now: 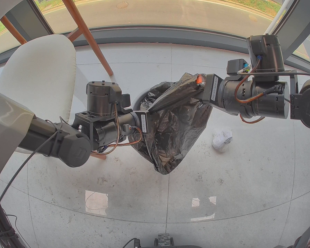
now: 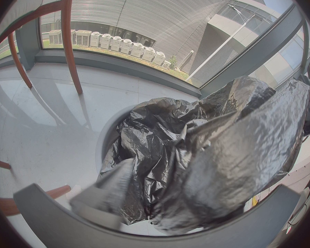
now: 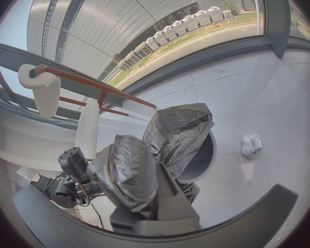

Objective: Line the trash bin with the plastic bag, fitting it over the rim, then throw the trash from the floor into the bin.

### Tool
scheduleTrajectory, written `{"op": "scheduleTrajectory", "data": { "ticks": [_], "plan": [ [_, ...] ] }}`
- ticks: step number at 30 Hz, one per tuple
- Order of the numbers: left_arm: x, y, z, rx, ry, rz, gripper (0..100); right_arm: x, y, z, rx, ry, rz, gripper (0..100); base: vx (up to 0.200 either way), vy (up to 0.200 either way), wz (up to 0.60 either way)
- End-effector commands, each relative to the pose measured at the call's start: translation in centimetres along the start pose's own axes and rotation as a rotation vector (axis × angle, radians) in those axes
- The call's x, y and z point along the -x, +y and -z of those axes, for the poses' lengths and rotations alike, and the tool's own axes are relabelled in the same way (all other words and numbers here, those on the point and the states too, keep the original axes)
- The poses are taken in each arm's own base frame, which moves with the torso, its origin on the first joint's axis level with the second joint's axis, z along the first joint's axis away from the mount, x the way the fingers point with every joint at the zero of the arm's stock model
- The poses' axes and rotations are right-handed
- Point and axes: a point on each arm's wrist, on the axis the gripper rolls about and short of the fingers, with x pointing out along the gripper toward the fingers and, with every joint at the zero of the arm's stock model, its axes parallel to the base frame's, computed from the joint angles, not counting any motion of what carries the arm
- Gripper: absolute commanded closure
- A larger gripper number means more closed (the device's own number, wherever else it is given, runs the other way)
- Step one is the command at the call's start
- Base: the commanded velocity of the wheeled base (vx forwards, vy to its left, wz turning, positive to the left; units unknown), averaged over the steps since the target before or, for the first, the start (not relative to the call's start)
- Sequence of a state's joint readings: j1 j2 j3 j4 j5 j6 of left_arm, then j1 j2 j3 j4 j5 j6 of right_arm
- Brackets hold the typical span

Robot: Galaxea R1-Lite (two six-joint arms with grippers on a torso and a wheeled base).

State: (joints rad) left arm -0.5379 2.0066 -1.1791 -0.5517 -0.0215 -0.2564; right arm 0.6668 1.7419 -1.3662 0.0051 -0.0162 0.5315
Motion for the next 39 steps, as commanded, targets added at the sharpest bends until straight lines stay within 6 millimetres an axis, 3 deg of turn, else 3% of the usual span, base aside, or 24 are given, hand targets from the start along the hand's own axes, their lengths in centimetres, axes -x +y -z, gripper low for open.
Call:
{"op": "scheduleTrajectory", "data": {
  "ticks": [1, 6, 8, 10, 16, 20, 26, 31, 39],
  "plan": [
    [-0.3, 0.1, 0.7, 0.004, 0.022, -0.004, 100, -0.1, 0.2, 1.1, 0.007, 0.033, -0.002, 100, 0.000, 0.000, 0.00],
    [1.6, -0.4, -1.2, 0.071, -0.029, 0.009, 100, -0.5, 0.2, 1.8, 0.013, 0.060, 0.000, 100, 0.000, 0.000, 0.00],
    [3.3, -1.1, -2.4, 0.151, -0.057, 0.027, 100, -0.5, 0.4, 2.3, 0.017, 0.083, -0.007, 100, 0.000, 0.000, 0.00],
    [4.5, -2.0, -2.3, 0.176, -0.044, 0.045, 100, -0.9, 0.4, 3.1, 0.019, 0.116, -0.007, 100, 0.000, 0.000, 0.00],
    [7.2, -1.9, -1.8, 0.178, -0.022, 0.033, 100, -2.5, -0.1, 5.4, 0.009, 0.196, 0.013, 100, 0.000, 0.000, 0.00],
    [7.5, -1.7, -0.8, 0.178, 0.029, 0.011, 100, -5.0, -0.6, 5.8, -0.036, 0.201, 0.037, 100, 0.000, 0.000, 0.00],
    [7.2, -1.8, -0.9, 0.174, 0.030, 0.013, 100, -6.2, -0.7, 4.6, -0.043, 0.135, 0.017, 100, 0.000, 0.000, 0.00],
    [7.1, -1.8, -1.3, 0.174, 0.017, 0.014, 100, -5.8, -0.1, 3.3, -0.045, 0.098, -0.001, 100, 0.000, 0.000, 0.00],
    [7.0, -1.7, -1.2, 0.174, 0.020, 0.014, 100, -5.4, 0.5, 5.0, -0.026, 0.138, -0.011, 100, 0.000, 0.000, 0.00]
  ]
}}
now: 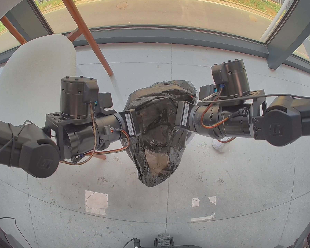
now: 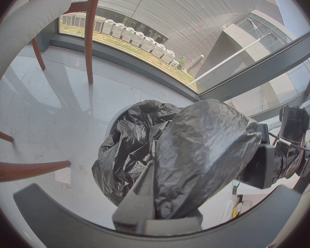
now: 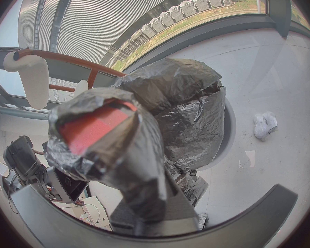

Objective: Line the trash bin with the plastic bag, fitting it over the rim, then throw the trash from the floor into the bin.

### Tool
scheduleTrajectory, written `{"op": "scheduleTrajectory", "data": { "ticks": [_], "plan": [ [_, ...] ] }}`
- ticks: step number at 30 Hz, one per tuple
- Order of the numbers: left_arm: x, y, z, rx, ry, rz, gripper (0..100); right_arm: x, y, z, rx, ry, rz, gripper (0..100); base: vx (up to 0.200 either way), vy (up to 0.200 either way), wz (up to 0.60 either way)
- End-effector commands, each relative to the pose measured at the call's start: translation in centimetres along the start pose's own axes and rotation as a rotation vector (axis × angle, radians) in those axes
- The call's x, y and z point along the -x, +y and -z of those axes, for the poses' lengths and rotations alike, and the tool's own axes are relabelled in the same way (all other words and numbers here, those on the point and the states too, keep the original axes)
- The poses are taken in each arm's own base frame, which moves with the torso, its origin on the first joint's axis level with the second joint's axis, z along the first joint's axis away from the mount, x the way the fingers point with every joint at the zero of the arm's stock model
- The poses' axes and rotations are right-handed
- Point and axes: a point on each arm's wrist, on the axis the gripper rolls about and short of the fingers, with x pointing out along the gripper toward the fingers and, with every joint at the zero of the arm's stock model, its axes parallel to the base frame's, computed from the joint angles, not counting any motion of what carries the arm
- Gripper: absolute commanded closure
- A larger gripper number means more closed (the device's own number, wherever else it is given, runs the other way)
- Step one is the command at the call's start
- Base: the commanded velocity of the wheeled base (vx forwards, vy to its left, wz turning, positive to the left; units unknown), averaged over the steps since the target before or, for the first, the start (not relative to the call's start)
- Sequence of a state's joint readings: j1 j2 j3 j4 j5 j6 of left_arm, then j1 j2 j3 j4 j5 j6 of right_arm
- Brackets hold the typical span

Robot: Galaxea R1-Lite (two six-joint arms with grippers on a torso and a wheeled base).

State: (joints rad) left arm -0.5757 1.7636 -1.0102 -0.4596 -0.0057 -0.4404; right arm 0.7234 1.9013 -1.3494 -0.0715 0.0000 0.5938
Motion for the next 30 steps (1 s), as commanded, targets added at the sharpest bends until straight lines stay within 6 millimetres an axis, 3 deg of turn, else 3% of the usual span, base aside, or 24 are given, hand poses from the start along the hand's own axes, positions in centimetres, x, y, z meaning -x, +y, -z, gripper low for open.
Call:
{"op": "scheduleTrajectory", "data": {
  "ticks": [1, 7, 14, 20, 30],
  "plan": [
    [-0.2, 0.0, -0.1, 0.000, -0.004, 0.002, 100, 0.1, 0.5, 1.0, 0.015, 0.024, -0.009, 100, 0.000, 0.000, 0.00],
    [-0.5, 0.1, 0.3, 0.000, 0.011, -0.004, 100, 0.1, 1.1, 2.0, 0.029, 0.051, -0.024, 100, 0.000, 0.000, 0.00],
    [-0.7, 0.1, 0.3, 0.000, 0.008, -0.004, 100, 1.0, 1.2, 1.8, 0.021, 0.040, -0.029, 100, 0.000, 0.000, 0.00],
    [-0.6, 0.4, 0.5, 0.001, 0.013, -0.018, 100, 1.8, 0.6, 1.4, 0.015, 0.027, -0.022, 100, 0.000, 0.000, 0.00],
    [-0.6, 0.9, 1.1, 0.004, 0.029, -0.042, 100, 1.3, -0.2, 2.0, 0.011, 0.005, -0.029, 100, 0.000, 0.000, 0.00]
  ]
}}
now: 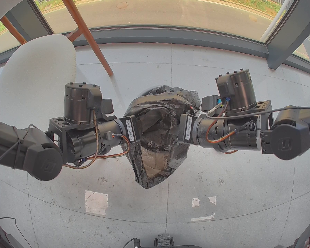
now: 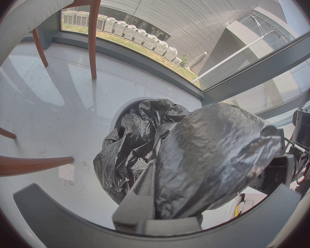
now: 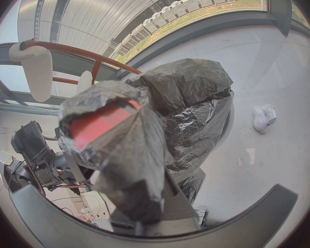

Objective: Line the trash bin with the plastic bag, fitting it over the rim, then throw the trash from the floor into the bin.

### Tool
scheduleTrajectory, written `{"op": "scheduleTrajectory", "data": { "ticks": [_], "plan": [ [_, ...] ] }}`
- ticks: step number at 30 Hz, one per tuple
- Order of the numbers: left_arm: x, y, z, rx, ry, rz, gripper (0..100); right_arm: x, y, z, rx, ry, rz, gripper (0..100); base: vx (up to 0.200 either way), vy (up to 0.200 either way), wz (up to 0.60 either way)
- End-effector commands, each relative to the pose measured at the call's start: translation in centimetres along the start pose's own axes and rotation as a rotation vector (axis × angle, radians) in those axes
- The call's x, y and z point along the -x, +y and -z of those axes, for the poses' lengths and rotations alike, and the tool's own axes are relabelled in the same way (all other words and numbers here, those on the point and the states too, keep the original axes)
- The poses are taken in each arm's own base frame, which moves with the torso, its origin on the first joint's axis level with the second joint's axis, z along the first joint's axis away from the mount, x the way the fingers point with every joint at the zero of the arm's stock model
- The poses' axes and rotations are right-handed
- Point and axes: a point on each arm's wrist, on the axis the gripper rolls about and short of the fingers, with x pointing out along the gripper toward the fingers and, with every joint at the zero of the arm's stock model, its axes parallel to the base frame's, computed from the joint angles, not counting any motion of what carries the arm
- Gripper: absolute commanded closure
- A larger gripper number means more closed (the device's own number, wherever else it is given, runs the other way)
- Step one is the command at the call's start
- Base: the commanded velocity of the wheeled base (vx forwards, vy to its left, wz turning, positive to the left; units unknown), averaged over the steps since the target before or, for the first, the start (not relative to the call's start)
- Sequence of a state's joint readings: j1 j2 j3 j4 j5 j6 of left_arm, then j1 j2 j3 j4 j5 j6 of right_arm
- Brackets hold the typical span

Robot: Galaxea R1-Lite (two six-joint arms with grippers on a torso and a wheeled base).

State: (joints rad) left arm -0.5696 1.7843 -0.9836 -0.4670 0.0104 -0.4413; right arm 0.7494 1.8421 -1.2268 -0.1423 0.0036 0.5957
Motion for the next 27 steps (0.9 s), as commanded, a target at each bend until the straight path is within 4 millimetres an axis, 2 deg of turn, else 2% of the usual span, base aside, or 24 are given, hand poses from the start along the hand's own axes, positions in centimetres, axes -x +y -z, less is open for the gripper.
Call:
{"op": "scheduleTrajectory", "data": {
  "ticks": [1, 17, 27],
  "plan": [
    [0.0, 0.1, 0.0, 0.002, 0.001, -0.004, 100, -0.2, -0.1, 0.3, -0.001, -0.016, -0.011, 100, 0.000, 0.000, 0.00],
    [0.1, 1.2, -1.0, 0.014, -0.032, -0.031, 100, -0.5, 0.0, -0.3, 0.003, -0.045, -0.028, 100, 0.000, 0.000, 0.00],
    [-0.5, 1.5, -2.4, 0.018, -0.071, -0.031, 100, -1.5, -1.3, -2.4, -0.011, -0.087, -0.021, 100, 0.000, 0.000, 0.00]
  ]
}}
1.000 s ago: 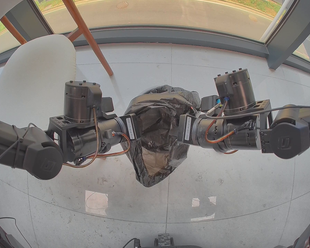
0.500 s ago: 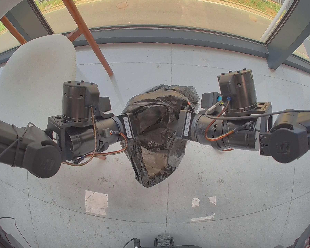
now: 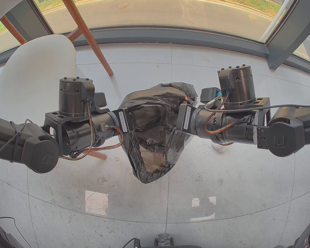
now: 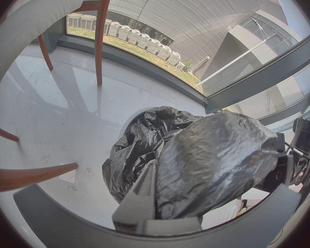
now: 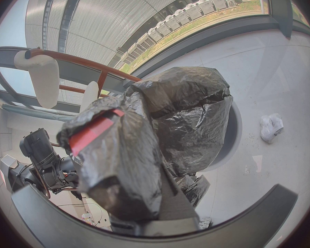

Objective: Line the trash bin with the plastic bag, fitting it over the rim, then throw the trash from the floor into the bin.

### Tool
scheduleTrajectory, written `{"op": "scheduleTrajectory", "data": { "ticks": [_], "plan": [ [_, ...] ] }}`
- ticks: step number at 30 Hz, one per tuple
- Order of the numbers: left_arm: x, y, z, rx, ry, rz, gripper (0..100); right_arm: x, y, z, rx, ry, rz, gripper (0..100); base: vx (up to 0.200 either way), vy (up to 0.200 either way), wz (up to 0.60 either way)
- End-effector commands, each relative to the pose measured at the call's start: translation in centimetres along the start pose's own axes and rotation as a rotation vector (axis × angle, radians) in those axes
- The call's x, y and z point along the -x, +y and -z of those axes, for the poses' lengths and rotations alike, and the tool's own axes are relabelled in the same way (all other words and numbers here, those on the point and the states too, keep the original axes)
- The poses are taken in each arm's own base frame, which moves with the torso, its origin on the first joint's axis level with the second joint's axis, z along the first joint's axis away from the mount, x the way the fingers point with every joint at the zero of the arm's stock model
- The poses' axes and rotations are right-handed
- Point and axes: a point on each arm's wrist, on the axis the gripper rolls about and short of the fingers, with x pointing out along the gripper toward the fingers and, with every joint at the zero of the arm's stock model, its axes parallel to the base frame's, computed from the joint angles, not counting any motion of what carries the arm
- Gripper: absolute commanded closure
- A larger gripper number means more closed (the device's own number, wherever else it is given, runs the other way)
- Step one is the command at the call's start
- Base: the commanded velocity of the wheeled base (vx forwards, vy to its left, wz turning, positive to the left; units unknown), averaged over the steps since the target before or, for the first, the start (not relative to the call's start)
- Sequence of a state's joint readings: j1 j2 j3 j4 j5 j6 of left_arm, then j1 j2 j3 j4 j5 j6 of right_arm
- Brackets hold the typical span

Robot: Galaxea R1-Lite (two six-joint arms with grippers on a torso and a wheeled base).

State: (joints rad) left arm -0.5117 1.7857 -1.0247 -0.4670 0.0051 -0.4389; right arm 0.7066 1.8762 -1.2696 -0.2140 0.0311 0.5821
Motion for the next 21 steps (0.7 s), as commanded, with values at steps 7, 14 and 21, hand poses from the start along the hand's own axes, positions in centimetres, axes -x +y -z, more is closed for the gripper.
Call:
{"op": "scheduleTrajectory", "data": {
  "ticks": [7, 14, 21],
  "plan": [
    [-1.8, 0.2, -3.2, 0.011, -0.101, 0.004, 100, -0.9, -1.8, -1.9, -0.026, -0.035, 0.015, 100, 0.000, 0.000, 0.00],
    [-2.9, -0.5, -5.0, 0.008, -0.155, 0.029, 100, -0.3, -3.9, -4.2, -0.046, -0.066, 0.021, 100, 0.000, 0.000, 0.00],
    [-3.6, -0.7, -5.3, 0.007, -0.166, 0.039, 100, -0.5, -6.0, -5.3, -0.068, -0.077, 0.060, 100, 0.000, 0.000, 0.00]
  ]
}}
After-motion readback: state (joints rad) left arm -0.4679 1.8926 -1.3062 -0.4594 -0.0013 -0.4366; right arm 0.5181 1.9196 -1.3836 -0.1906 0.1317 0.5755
